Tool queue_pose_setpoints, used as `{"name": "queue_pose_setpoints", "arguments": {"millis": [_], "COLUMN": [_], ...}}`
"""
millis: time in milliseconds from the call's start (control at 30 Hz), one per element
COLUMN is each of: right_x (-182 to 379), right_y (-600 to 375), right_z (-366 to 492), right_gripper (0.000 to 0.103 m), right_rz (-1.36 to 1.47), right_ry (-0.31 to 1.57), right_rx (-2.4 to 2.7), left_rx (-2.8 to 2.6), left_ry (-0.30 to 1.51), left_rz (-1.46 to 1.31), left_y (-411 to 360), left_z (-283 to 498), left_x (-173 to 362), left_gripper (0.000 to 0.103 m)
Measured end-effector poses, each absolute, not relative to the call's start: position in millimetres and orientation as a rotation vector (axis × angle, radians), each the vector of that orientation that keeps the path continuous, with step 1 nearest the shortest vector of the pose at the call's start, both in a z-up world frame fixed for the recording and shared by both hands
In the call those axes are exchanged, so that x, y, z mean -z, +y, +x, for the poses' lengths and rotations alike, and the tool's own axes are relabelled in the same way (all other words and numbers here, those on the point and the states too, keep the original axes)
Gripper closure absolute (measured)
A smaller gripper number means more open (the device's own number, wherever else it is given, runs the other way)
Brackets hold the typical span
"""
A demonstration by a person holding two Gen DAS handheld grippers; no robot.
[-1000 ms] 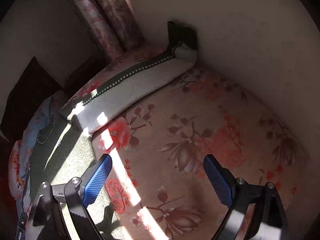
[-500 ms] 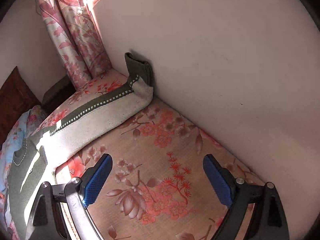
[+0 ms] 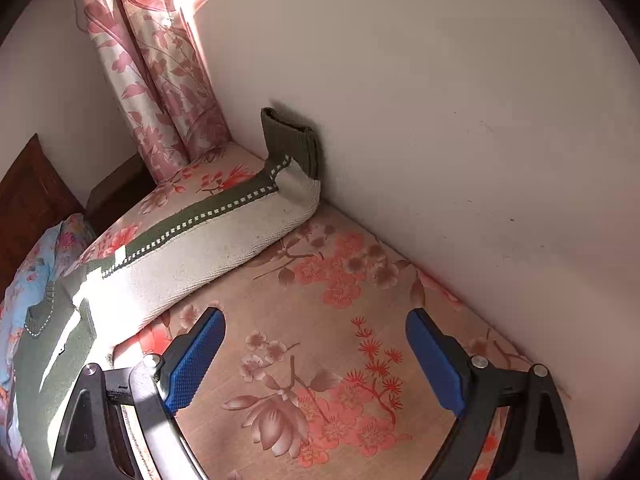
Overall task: Fold small clothes
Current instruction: 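Grasp the green sleeve cuff with the right gripper and lift it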
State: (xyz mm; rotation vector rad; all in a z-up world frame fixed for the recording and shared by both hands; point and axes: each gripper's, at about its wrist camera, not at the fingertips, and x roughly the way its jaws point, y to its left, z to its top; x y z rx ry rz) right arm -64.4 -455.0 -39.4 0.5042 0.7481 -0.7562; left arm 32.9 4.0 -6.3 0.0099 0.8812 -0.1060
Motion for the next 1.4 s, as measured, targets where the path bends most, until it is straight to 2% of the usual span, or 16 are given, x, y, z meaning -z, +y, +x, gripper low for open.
{"name": "queue_pose_setpoints", "arguments": {"millis": [367,400,533,633,733,1100,1233,1300,1400], "right_x": [50.6,51.3,55.4,61.3,67.7,82.1,69.3,68.4,72.0], "right_y": [-504.8,-506.8,-513.8,-522.5,-531.8,-528.4,-518.5,-520.7,-528.4], "right_z": [-53.6,-46.7,-12.0,-0.8,6.9,51.2,55.8,63.1,75.9], "right_gripper": [0.008,0.013,0.020,0.033,0.039,0.039,0.039,0.034,0.036], "right_rz": [0.444,0.450,0.391,0.413,0.455,0.381,0.310,0.305,0.314], "right_ry": [0.735,0.728,0.766,0.761,0.764,0.798,0.824,0.860,0.862], "right_rx": [0.900,0.883,0.855,0.820,0.784,0.897,1.005,1.019,0.983], "left_rx": [0.086,0.081,0.068,0.061,0.055,0.044,0.051,0.058,0.049], "left_ry": [0.909,0.913,0.927,0.922,0.913,0.920,0.905,0.891,0.880], "left_rz": [-0.051,-0.052,-0.059,-0.066,-0.065,-0.098,-0.111,-0.125,-0.120], "left_y": [15.7,16.6,19.4,20.8,20.9,28.9,36.5,40.9,44.9], "left_z": [54.9,57.0,63.6,66.7,71.5,96.9,105.4,110.6,115.8], "left_x": [18.0,18.7,22.1,22.6,22.1,28.5,25.9,21.9,12.4], "left_gripper": [0.000,0.000,0.000,0.000,0.000,0.000,0.000,0.000,0.000]}}
